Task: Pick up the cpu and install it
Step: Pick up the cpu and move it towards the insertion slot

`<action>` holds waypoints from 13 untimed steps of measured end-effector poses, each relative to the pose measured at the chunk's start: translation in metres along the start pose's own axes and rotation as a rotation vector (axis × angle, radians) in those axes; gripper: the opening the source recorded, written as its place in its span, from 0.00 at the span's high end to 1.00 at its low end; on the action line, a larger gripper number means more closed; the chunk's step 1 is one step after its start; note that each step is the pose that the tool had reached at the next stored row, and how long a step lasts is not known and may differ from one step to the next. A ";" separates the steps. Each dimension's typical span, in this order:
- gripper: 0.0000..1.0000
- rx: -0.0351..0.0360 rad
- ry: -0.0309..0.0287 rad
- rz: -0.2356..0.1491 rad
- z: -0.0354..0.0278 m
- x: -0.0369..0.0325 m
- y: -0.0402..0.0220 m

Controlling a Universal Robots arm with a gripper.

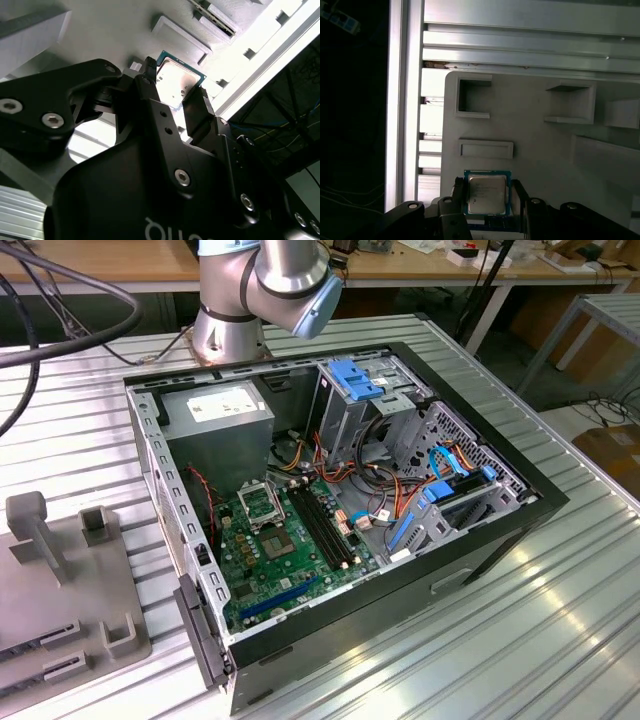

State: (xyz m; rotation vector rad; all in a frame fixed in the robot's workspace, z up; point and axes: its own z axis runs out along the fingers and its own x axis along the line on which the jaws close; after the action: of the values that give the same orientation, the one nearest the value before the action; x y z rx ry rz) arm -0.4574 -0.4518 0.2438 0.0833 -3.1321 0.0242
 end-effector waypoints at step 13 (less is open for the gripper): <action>0.53 -0.0001 -0.0001 0.000 -0.0039 0.0000 -0.0001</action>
State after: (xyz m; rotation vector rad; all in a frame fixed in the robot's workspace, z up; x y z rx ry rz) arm -0.4574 -0.4518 0.2476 0.0833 -3.1322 0.0241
